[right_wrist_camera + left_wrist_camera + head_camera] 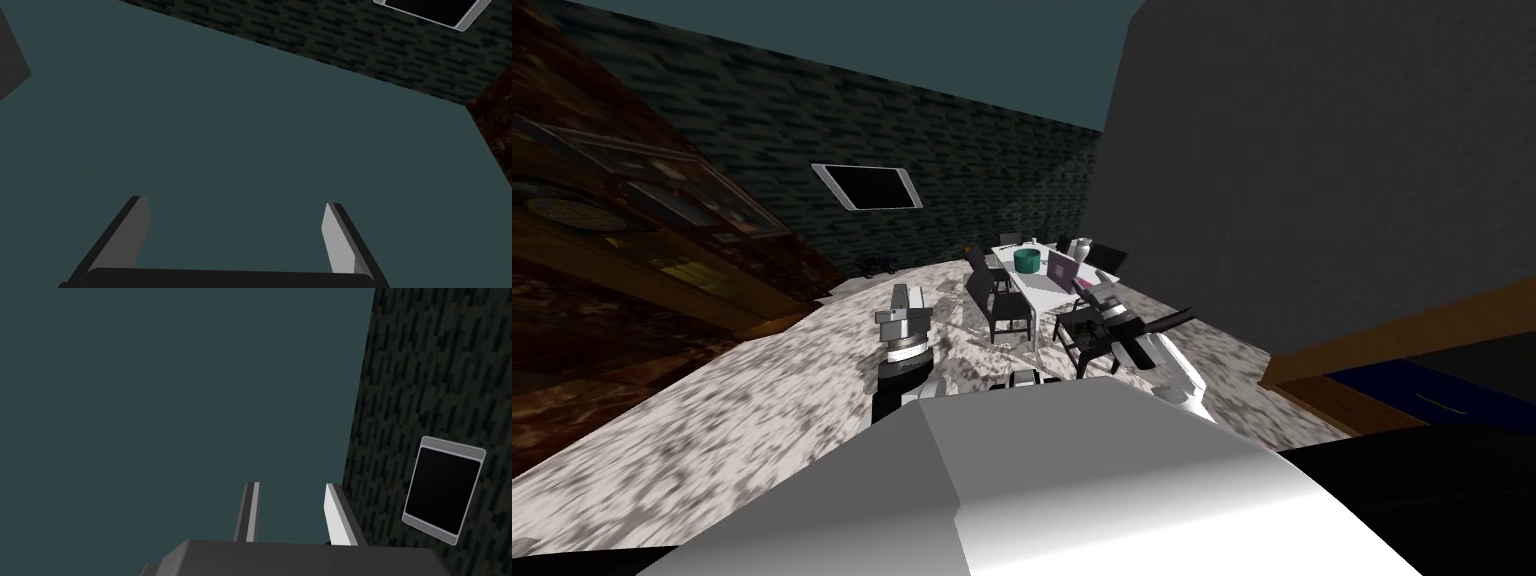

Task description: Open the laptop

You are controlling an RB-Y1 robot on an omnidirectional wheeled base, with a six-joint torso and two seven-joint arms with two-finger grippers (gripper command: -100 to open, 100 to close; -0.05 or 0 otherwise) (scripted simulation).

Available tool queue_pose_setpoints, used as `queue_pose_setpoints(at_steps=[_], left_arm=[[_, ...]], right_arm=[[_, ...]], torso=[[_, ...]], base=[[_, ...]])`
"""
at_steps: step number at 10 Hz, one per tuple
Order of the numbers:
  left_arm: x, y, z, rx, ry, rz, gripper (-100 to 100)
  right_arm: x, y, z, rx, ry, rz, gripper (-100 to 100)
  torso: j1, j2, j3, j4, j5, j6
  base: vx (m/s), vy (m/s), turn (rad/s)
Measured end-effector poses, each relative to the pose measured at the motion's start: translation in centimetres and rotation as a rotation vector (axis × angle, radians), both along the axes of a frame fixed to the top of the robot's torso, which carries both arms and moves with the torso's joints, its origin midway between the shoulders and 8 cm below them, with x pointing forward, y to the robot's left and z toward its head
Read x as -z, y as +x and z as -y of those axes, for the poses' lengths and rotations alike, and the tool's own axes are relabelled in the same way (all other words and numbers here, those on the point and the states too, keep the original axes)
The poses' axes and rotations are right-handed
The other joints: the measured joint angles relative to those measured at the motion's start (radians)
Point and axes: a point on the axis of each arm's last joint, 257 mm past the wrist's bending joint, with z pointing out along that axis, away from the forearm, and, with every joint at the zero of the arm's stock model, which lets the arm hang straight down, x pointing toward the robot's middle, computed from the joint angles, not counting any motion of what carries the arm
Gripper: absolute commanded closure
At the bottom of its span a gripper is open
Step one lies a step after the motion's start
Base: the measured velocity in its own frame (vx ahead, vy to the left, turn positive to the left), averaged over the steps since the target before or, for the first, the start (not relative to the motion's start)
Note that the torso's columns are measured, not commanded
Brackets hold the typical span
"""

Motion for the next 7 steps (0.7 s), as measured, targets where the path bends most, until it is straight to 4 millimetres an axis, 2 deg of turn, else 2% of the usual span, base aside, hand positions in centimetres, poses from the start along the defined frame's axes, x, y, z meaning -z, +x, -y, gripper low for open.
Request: queue_pose_setpoints(at_steps=[3,7], left_arm=[[0.0,0.0,0.0,0.000,0.000,0.000,0],[0.0,0.0,0.0,0.000,0.000,0.000,0]], right_arm=[[1.3,1.3,1.1,0.064,-0.153,-0.010,-100],[4.1,3.2,3.7,0.160,-0.402,-0.041,-100]], torso=[[0.000,0.003,0.002,0.001,0.000,0.000],[-0.001,0.000,0.000,0.000,0.000,0.000]], base=[[0.092,-0.013,-0.005],[0.161,-0.009,-0.041]])
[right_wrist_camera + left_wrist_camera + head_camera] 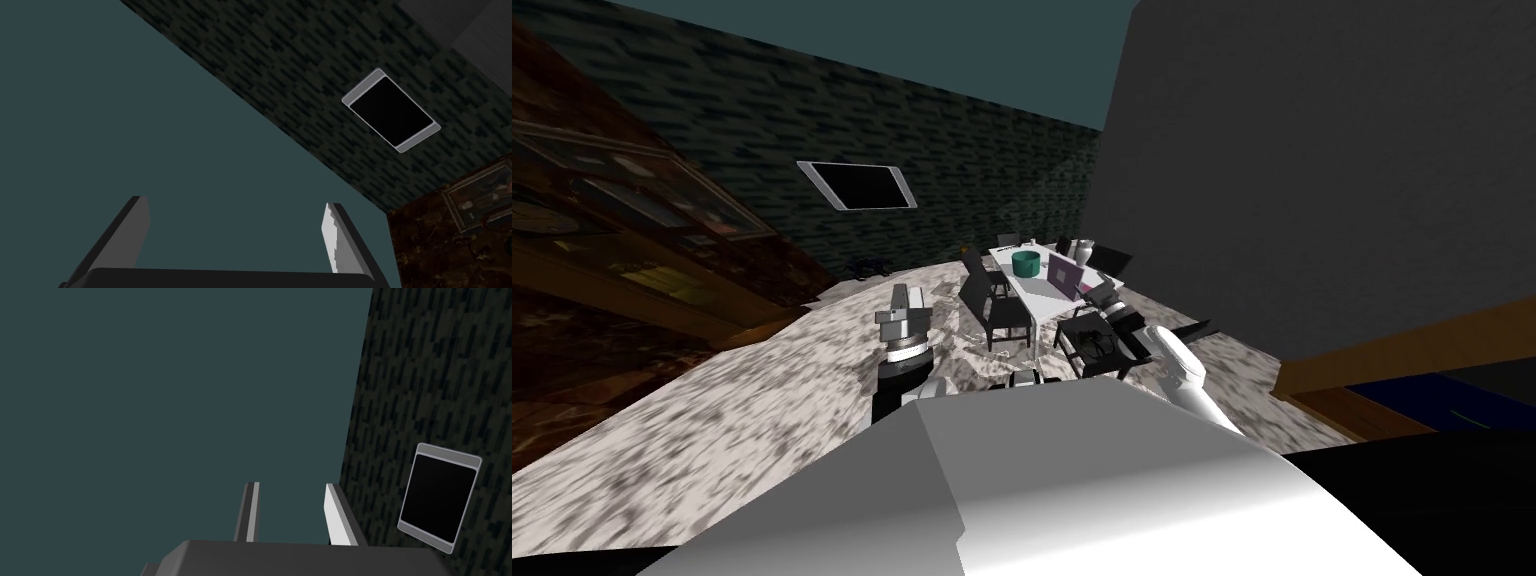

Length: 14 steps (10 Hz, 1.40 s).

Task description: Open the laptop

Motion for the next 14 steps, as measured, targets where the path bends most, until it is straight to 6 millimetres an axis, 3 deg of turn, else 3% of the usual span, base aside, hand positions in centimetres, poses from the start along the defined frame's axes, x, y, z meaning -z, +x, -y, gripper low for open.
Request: queue_pose_setpoints(at_steps=[9,11,14], left_arm=[[0.0,0.0,0.0,0.000,0.000,0.000,0],[0.0,0.0,0.0,0.000,0.000,0.000,0],[0.0,0.0,0.0,0.000,0.000,0.000,0]], right_arm=[[5.9,2.5,5.8,0.152,-0.408,-0.097,-100],[7.7,2.7,6.9,0.169,-0.459,-0.129,-100],[7.7,3.4,8.3,0.209,-0.461,-0.143,-100]], torso=[[0.000,0.003,0.002,0.001,0.000,0.000],[0.001,0.003,0.002,0.001,0.000,0.000],[-0.001,0.007,0.004,0.002,0.000,0.000]], base=[[0.147,0.005,-0.044],[0.056,0.004,-0.015],[-0.070,-0.035,0.259]])
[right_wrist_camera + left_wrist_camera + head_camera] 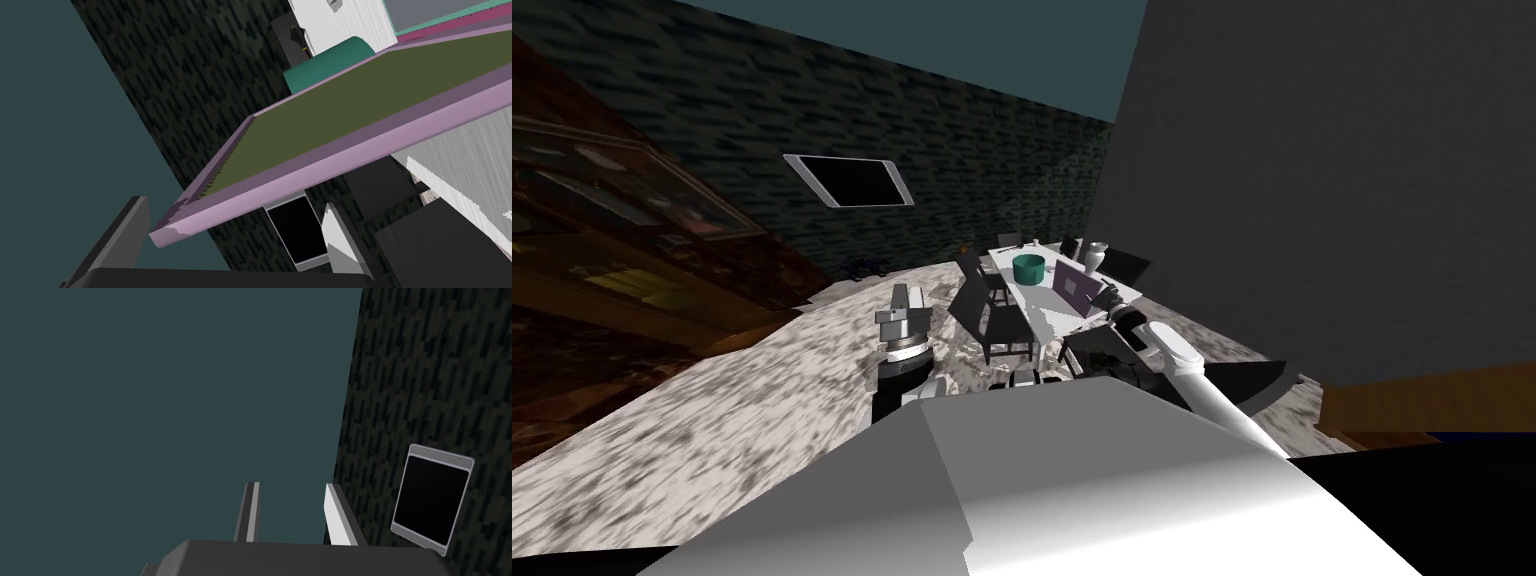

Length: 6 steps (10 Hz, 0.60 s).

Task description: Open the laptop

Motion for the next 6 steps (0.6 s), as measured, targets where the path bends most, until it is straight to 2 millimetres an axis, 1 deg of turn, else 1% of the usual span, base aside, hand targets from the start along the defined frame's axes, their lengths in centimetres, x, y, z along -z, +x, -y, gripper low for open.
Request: queue_pose_setpoints(at_steps=[3,6], left_arm=[[0.0,0.0,0.0,0.000,0.000,0.000,0],[0.0,0.0,0.0,0.000,0.000,0.000,0]], right_arm=[[-0.1,0.9,2.0,0.058,-0.001,-0.002,-100],[-0.2,1.3,3.9,0.116,-0.001,-0.001,-100]], torso=[[0.002,-0.006,-0.004,-0.002,0.000,0.000],[0.002,-0.006,-0.004,-0.002,0.001,0.000]], base=[[-0.092,-0.035,0.184],[-0.065,-0.024,0.184]])
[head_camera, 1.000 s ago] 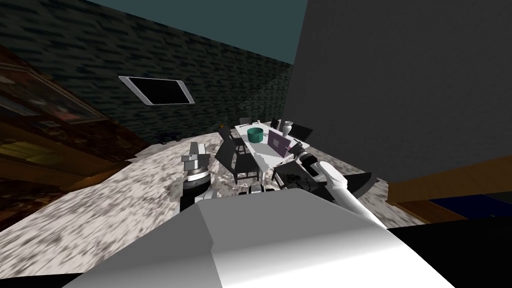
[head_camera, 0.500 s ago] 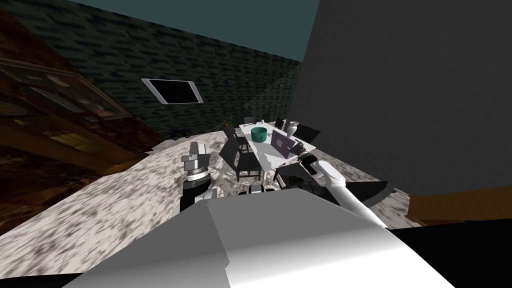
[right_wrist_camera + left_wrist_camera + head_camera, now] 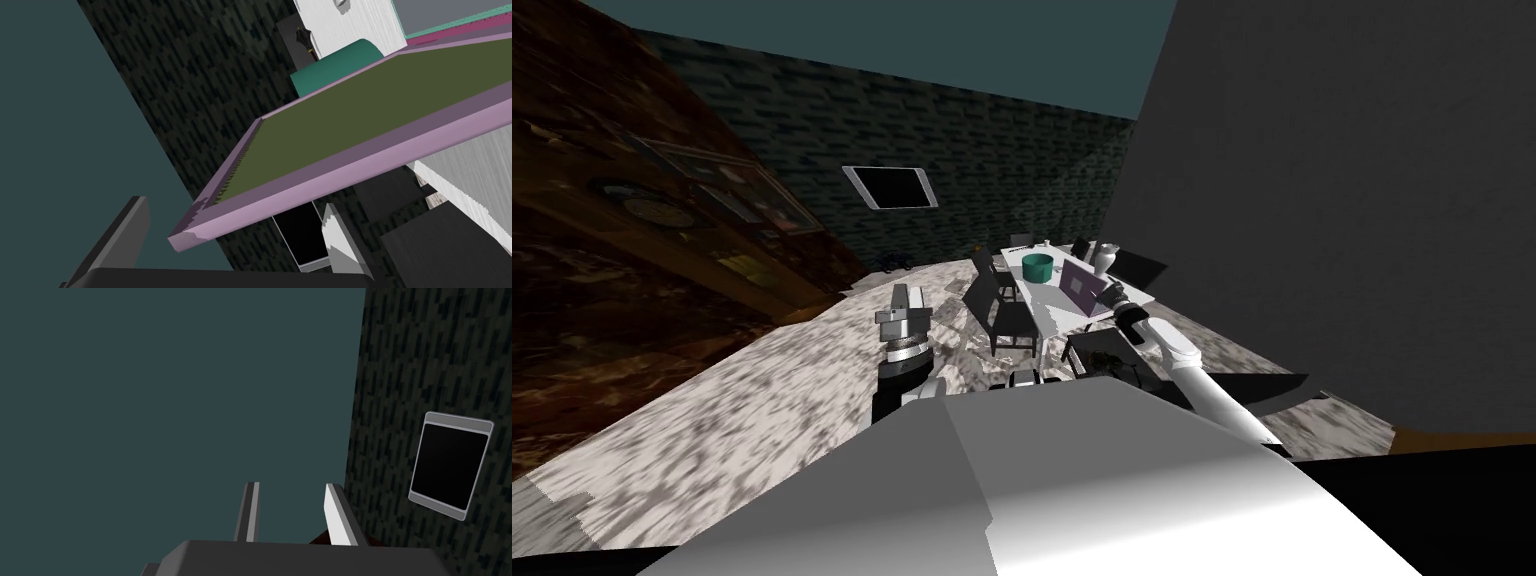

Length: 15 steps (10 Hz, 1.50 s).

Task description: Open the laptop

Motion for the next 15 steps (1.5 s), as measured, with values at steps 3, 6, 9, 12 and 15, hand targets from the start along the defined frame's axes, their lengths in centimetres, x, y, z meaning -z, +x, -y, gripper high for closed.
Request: queue_pose_setpoints(at_steps=[3,6,9,12,15], left_arm=[[0.0,0.0,0.0,0.000,0.000,0.000,0],[0.0,0.0,0.0,0.000,0.000,0.000,0],[0.0,0.0,0.0,0.000,0.000,0.000,0],[0.0,0.0,0.0,0.000,0.000,0.000,0],[0.0,0.0,0.0,0.000,0.000,0.000,0]], right_arm=[[-0.2,0.2,0.2,0.010,0.002,0.001,100],[-0.1,-0.4,-2.0,-0.058,0.003,0.006,100],[-0.2,-1.2,-4.0,-0.115,0.001,0.007,100],[-0.4,-1.7,-5.2,-0.151,-0.002,0.011,100],[-0.2,-1.0,-3.7,-0.136,0.065,-0.006,100]], torso=[[0.000,-0.002,-0.001,0.000,0.000,0.002],[-0.002,-0.001,0.000,-0.003,-0.002,0.002],[-0.005,0.001,0.001,-0.002,-0.004,-0.001],[-0.003,0.000,0.000,-0.002,-0.002,0.000],[-0.006,-0.004,-0.002,-0.004,-0.004,0.001]], base=[[0.035,0.010,-0.174],[0.106,0.041,-0.237],[0.061,0.026,-0.129],[0.022,0.011,-0.032],[-0.039,-0.043,0.135]])
